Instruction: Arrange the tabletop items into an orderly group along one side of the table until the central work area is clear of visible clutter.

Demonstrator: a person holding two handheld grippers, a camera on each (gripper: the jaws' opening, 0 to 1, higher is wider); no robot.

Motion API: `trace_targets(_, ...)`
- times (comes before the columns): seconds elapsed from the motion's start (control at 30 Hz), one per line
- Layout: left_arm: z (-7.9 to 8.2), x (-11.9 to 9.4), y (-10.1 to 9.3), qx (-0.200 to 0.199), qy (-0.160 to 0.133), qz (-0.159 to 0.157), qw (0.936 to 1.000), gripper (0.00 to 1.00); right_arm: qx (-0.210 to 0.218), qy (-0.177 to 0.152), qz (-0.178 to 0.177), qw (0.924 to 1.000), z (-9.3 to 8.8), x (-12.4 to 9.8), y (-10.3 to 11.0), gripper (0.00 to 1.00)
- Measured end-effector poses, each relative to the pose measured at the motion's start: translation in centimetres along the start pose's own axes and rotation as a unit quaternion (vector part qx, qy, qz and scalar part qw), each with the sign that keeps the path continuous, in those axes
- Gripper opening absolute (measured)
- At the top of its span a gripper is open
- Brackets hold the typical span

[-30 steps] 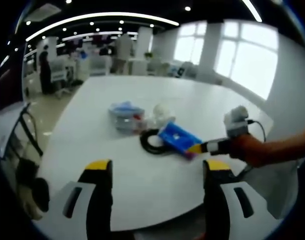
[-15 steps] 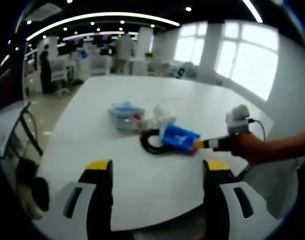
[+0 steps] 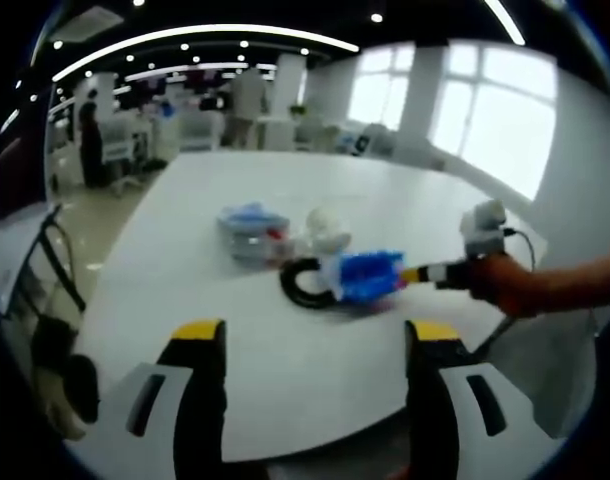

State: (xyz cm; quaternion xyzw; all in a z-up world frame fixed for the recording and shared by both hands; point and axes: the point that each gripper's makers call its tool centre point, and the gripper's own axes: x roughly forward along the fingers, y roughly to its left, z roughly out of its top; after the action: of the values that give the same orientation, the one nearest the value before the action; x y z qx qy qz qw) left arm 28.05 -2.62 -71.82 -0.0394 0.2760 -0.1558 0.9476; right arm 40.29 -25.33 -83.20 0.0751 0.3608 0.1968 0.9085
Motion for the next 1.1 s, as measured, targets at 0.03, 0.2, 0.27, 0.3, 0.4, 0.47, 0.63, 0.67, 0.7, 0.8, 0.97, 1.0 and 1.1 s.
trace_targets(0.03, 0.0, 0.0, 0.0, 0.001, 0.000, 0.001, 1.0000, 0.69, -0.001, -0.004, 0.001, 1.0000, 0.3, -0.1, -0.1, 0.01)
trace_targets(0.2, 0.0, 0.0, 0.0, 0.001, -0.001, 0.000, 1.0000, 0.69, -0.007, -0.019, -0.005, 0.9998, 2.1, -0.7, -1.2, 0.00)
trace_targets(0.27, -0.1, 0.0, 0.0, 0.002, 0.001, 0.001, 1.0000, 0.69, -0.010, -0.039, -0.015, 0.9991, 4.5, -1.3, -2.9, 0.00)
trace_targets(0.3, -0.1, 0.0, 0.0, 0.002, 0.001, 0.002, 1.0000, 0.69, -0.011, -0.042, -0.018, 0.9989, 5.0, -1.6, -3.3, 0.00)
trace_targets(0.4, -0.1, 0.0, 0.0, 0.002, 0.001, 0.002, 1.0000, 0.69, -0.012, -0.053, -0.025, 0.9982, 6.4, -2.1, -4.4, 0.00)
trace_targets(0.47, -0.1, 0.0, 0.0, 0.002, 0.001, 0.002, 1.0000, 0.69, -0.011, -0.060, -0.030, 0.9977, 7.2, -2.2, -5.1, 0.00)
trace_targets(0.63, -0.1, 0.0, 0.0, 0.003, 0.002, 0.002, 1.0000, 0.69, -0.008, -0.072, -0.043, 0.9965, 9.0, -2.6, -6.9, 0.00)
trace_targets(0.67, -0.1, 0.0, 0.0, 0.003, 0.002, 0.002, 1.0000, 0.69, -0.006, -0.074, -0.045, 0.9962, 9.3, -2.6, -7.3, 0.00)
trace_targets(0.7, -0.1, 0.0, 0.1, 0.003, 0.002, 0.003, 1.0000, 0.69, -0.004, -0.076, -0.047, 0.9960, 9.5, -2.7, -7.5, 0.00)
trace_targets(0.8, -0.1, 0.0, 0.1, 0.003, 0.003, 0.003, 1.0000, 0.69, -0.002, -0.081, -0.055, 0.9952, 10.2, -2.8, -8.5, 0.00)
trace_targets(0.97, -0.2, 0.0, 0.1, 0.003, 0.005, 0.004, 1.0000, 0.69, 0.009, -0.083, -0.069, 0.9941, 11.5, -2.3, -10.9, 0.00)
trace_targets(1.0, -0.2, 0.0, 0.1, 0.003, 0.005, 0.004, 1.0000, 0.69, 0.011, -0.083, -0.071, 0.9939, 11.6, -2.2, -11.3, 0.00)
trace_targets(1.1, -0.3, 0.0, 0.1, 0.002, 0.007, 0.005, 1.0000, 0.69, 0.019, -0.084, -0.077, 0.9933, 12.2, -1.8, -12.5, 0.00)
